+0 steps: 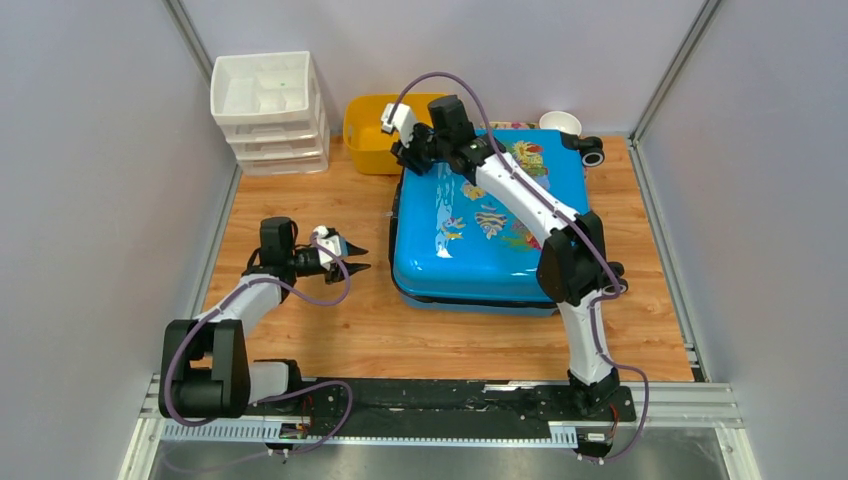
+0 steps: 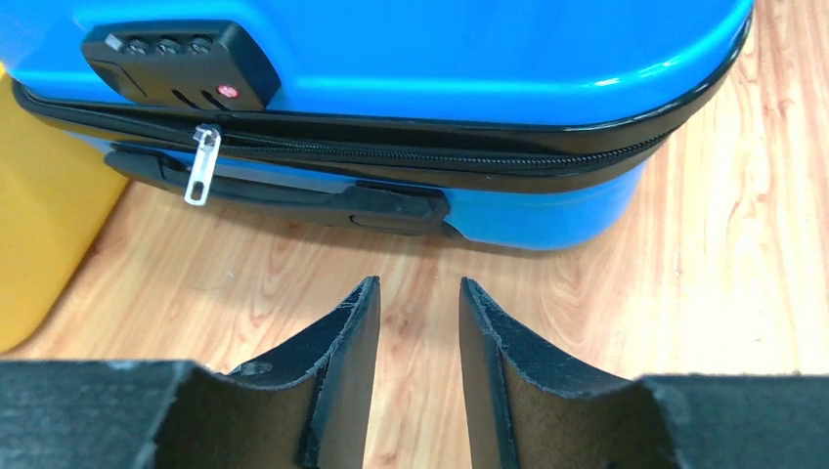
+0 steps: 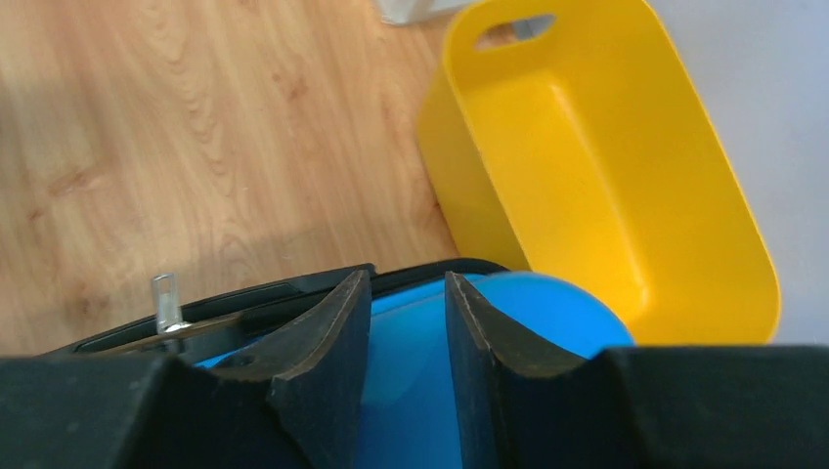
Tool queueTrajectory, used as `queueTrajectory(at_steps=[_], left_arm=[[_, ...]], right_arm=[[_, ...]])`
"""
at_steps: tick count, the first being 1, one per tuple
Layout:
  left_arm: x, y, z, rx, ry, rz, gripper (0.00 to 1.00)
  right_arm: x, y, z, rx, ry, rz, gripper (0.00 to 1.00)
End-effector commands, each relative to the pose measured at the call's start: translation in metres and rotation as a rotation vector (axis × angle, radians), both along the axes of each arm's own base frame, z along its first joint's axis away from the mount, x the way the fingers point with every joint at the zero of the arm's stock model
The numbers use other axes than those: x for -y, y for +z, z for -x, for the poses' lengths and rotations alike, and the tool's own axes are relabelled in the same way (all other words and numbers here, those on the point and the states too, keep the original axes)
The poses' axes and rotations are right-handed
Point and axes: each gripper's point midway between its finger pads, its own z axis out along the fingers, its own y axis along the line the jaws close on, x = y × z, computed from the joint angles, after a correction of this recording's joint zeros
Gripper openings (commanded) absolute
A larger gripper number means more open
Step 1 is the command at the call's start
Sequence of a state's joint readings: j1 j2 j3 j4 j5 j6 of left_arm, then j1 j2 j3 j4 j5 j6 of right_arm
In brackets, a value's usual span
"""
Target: Open, take out, and arrange the luggage
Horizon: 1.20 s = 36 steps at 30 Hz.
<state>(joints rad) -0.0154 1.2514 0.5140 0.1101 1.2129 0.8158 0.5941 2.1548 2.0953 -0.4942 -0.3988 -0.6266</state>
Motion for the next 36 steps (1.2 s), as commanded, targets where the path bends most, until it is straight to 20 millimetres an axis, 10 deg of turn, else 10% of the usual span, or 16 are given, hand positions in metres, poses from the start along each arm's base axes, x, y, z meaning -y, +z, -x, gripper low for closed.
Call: queueTrajectory(at_steps=[1,4,8,18,28,36], left_arm=[[-0.002,0.009,0.015,0.008,-0.047,0.035,0.45],[-0.001,0.010,0.016,0.000,-0.046,0.042,0.47],[-0.001,0.016,0.012,0.009,-0.039,0.051,0.50],[-0.004,0.016,0.011,0.010,-0.019,0.041,0.62],[-0.008,0.018,0.010,-0.011,0.006,0.039,0.62],[-0.026,0.023,0.005,-0.022,0.062,0.068,0.63]], right_arm=[[0.060,0.026,-0.057,0.025,-0.358,-0.079,0.41],[0.102,0.061,-0.109,0.231,-0.614,-0.075,0.44],[0.151,0.028,-0.157,0.309,-0.814,0.064,0.47],[0.202,-0.035,-0.184,0.350,-0.830,0.300,0.50],[0.149,-0.104,-0.113,0.086,-0.343,0.408,0.45],[0.102,-0.110,-0.026,-0.070,-0.020,0.367,0.39]])
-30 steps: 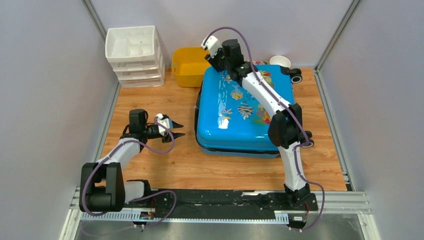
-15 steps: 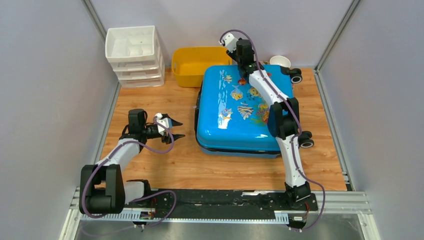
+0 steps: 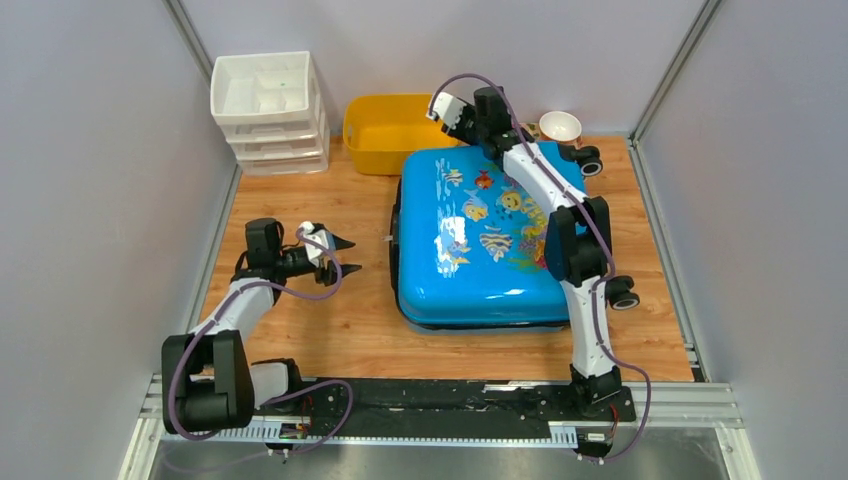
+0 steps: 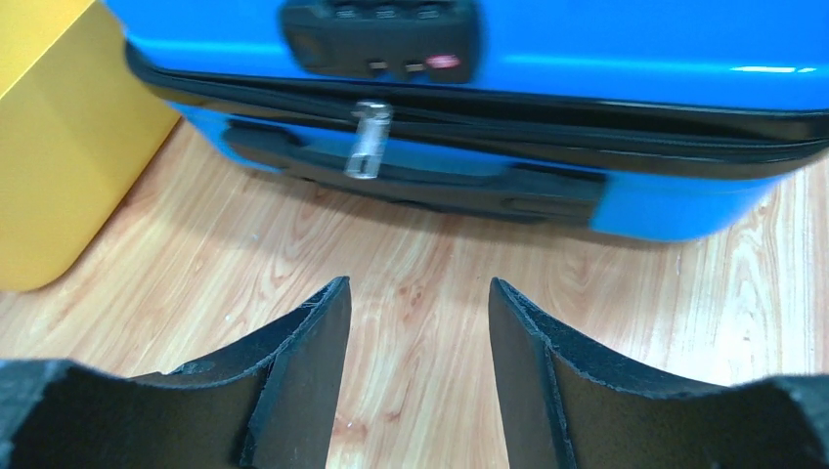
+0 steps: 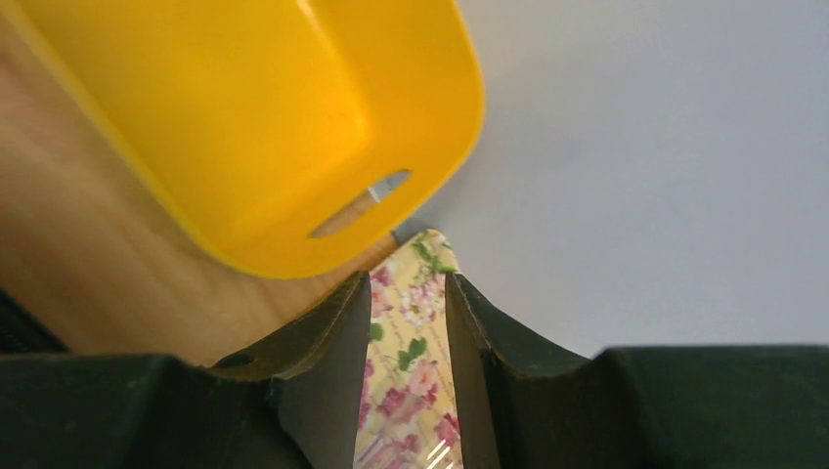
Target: Open, take out, and arrange the luggage
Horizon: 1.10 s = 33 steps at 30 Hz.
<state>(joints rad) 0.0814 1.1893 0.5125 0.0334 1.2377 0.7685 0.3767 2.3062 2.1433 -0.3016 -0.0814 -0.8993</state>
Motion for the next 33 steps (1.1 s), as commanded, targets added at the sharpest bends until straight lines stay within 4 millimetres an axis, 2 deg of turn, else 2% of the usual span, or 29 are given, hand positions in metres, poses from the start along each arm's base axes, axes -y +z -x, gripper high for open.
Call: queueTrajectory(at_steps=[1,2,3,5,10,11,13,14,18,24,28,33], left_arm=[[-0.002,0.015,0.006,0.054,-0.031,0.035,0.63],[0.000,0.012,0.014,0.045,-0.046,0.036,0.64],[0.002,0.013,0.020,0.107,-0.085,0.032,0.65],[0.006,0.011,0.030,0.137,-0.106,0.038,0.69],[0.015,0.006,0.050,0.130,-0.149,0.035,0.69],[0.017,0.000,0.059,0.081,-0.158,0.041,0.69],[0.019,-0.003,0.069,0.105,-0.180,0.018,0.69],[0.022,-0.008,0.082,0.058,-0.196,0.019,0.69],[0.027,-0.020,0.096,-0.024,-0.173,-0.038,0.69],[0.034,-0.026,0.082,-0.004,-0.033,-0.138,0.70],[0.041,-0.021,0.072,0.030,0.020,-0.187,0.70],[0.045,-0.019,0.063,0.084,0.080,-0.241,0.63]], right_arm=[[-0.058,-0.082,0.131,-0.447,0.311,0.081,0.39],[-0.064,-0.081,0.139,-0.458,0.334,0.070,0.39],[-0.067,-0.087,0.149,-0.478,0.348,0.069,0.39],[-0.081,-0.082,0.164,-0.485,0.369,0.053,0.39],[-0.099,-0.083,0.190,-0.544,0.385,0.027,0.39],[-0.098,-0.082,0.191,-0.545,0.378,0.024,0.39],[-0.098,-0.082,0.194,-0.561,0.362,0.010,0.39],[-0.097,-0.081,0.193,-0.558,0.352,0.011,0.39],[-0.092,-0.079,0.191,-0.566,0.300,0.014,0.43],[-0.086,-0.070,0.187,-0.567,0.239,0.007,0.50],[-0.085,-0.068,0.185,-0.565,0.215,0.005,0.51],[-0.084,-0.066,0.180,-0.568,0.173,-0.014,0.51]])
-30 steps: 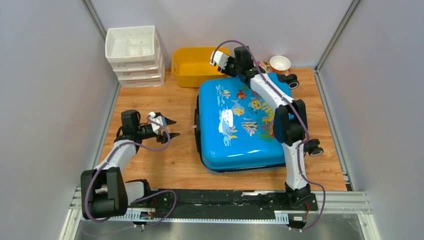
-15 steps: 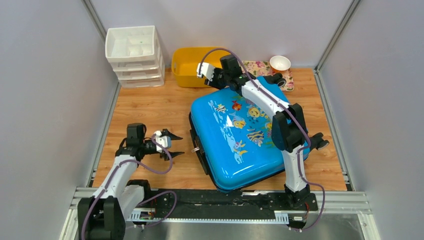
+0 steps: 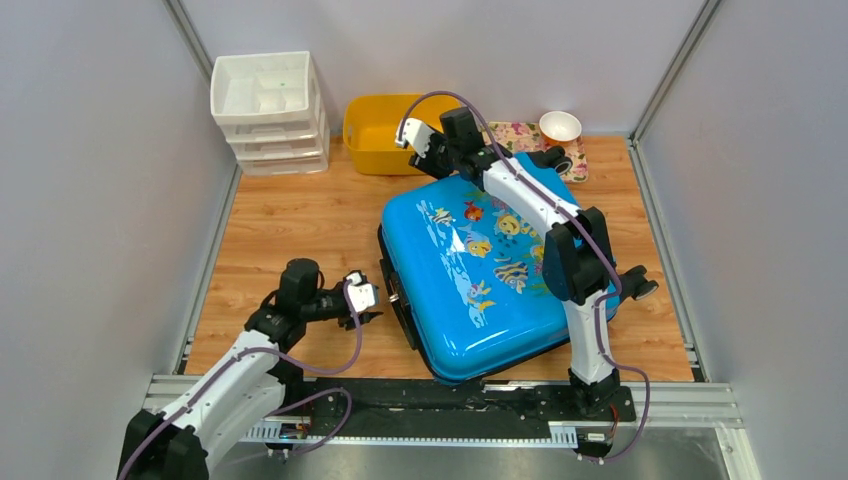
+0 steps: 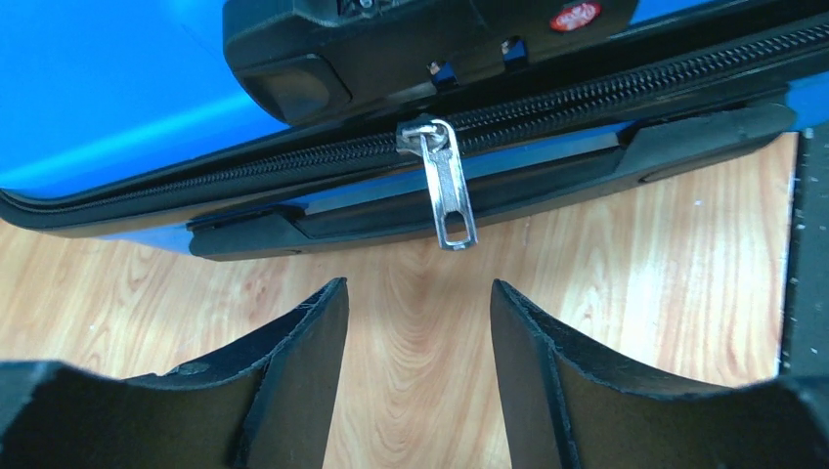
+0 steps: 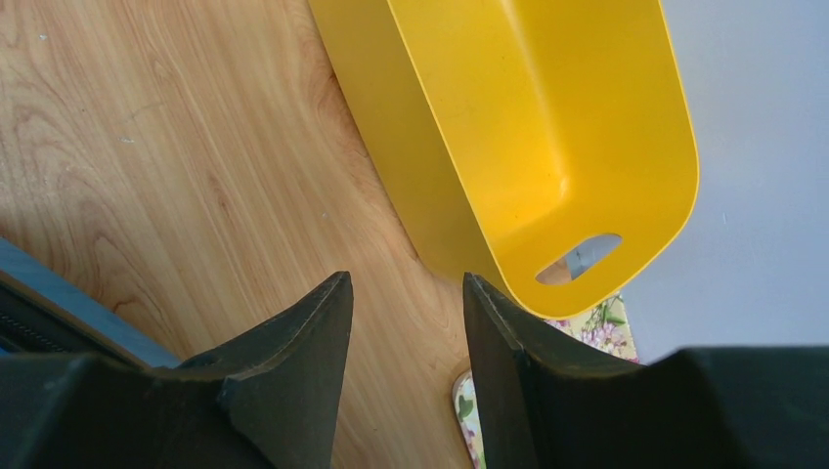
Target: Open, take out, and arrange the luggage
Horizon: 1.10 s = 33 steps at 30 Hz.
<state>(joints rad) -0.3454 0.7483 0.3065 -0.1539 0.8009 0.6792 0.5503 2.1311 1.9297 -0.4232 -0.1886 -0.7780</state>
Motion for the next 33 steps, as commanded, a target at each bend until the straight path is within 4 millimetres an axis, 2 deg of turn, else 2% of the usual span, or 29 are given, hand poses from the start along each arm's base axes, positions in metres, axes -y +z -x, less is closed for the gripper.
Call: queueTrajectory(at_steps=[1,2,9,11,21,25,27,33], left_arm=[[0.006,0.021,-0.022,0.131,0.090,-0.024,0.62],[0.004,0.020,-0.025,0.171,0.101,-0.043,0.61],[0.019,0.016,-0.013,0.279,0.039,-0.093,0.62],[0.024,0.021,-0.015,0.331,0.038,-0.093,0.61],[0.032,0.011,-0.011,0.525,0.021,-0.239,0.52],[0.031,0.020,-0.019,0.559,0.064,-0.256,0.50],[0.030,0.026,-0.024,0.558,0.092,-0.266,0.53],[0.034,0.042,-0.019,0.532,0.079,-0.243,0.51]], right_arm=[[0.008,-0.049,0.066,-0.337,-0.019,0.083,0.51],[0.008,-0.049,0.067,-0.341,-0.020,0.085,0.51],[0.011,-0.052,0.065,-0.353,-0.042,0.081,0.52],[0.012,-0.052,0.065,-0.355,-0.045,0.081,0.52],[0.013,-0.055,0.066,-0.373,-0.057,0.075,0.52],[0.013,-0.057,0.069,-0.384,-0.055,0.075,0.52],[0.014,-0.057,0.068,-0.385,-0.056,0.073,0.52],[0.015,-0.056,0.070,-0.391,-0.057,0.076,0.52]])
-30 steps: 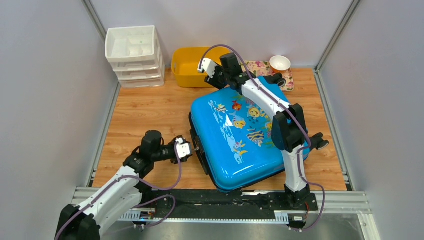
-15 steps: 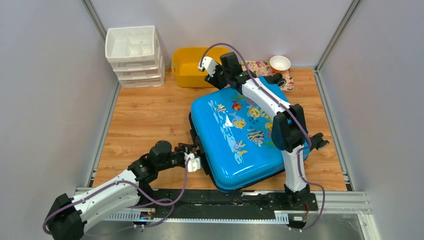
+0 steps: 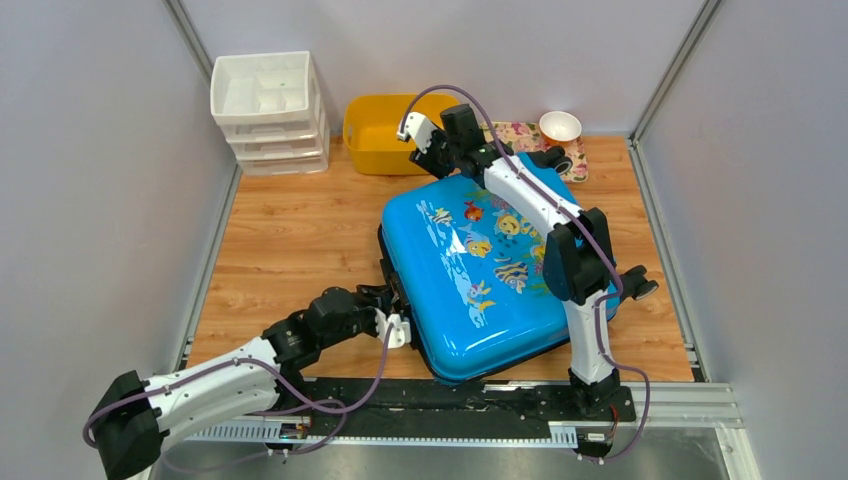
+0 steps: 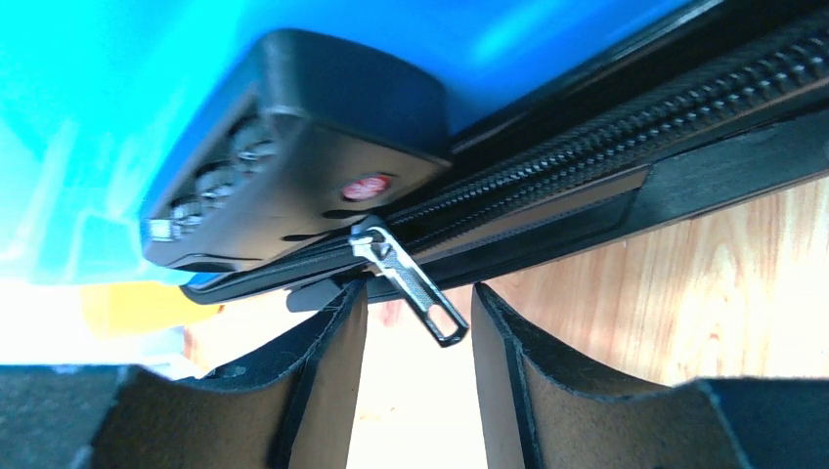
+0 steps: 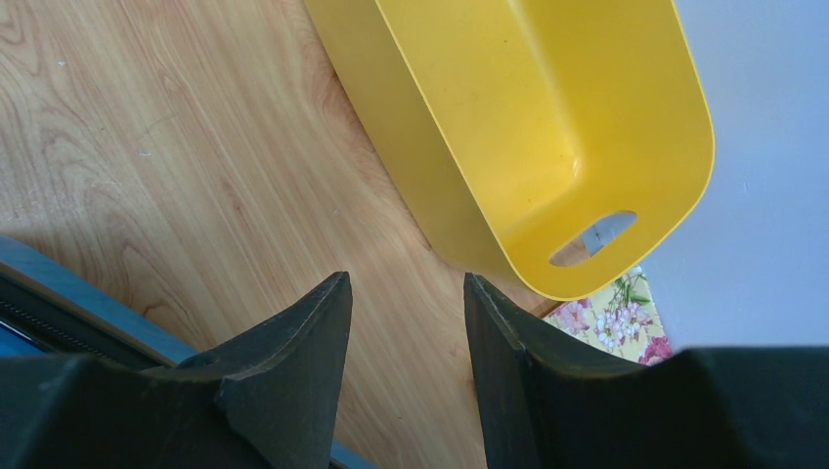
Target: Open, take out, and arrange the luggage
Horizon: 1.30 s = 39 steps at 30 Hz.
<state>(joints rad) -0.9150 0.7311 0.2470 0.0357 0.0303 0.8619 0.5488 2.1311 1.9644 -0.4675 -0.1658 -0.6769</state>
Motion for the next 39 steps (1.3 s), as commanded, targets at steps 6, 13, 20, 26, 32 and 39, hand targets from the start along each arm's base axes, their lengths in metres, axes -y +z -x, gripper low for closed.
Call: queueTrajectory(at_steps=[6,13,20,26,32,39], left_arm=[[0.010,0.051,-0.009,0.031,0.031,0.071,0.43],[0.011,0.044,-0.009,0.024,0.033,0.072,0.31],[0.010,0.043,-0.011,-0.009,0.079,0.098,0.00],[0.002,0.037,-0.008,-0.160,0.130,0.173,0.00],[-0.012,0.044,-0.020,-0.371,0.233,0.345,0.00],[-0.031,0.046,-0.055,-0.474,0.320,0.485,0.00]], right_arm=[[0.011,-0.061,0.069,-0.338,0.026,0.105,0.52],[0.012,-0.062,0.070,-0.344,0.022,0.108,0.52],[0.012,-0.063,0.069,-0.344,0.023,0.107,0.52],[0.012,-0.063,0.075,-0.356,0.050,0.111,0.51],[0.014,-0.070,0.109,-0.451,0.215,0.165,0.37],[0.012,-0.075,0.142,-0.550,0.361,0.162,0.27]])
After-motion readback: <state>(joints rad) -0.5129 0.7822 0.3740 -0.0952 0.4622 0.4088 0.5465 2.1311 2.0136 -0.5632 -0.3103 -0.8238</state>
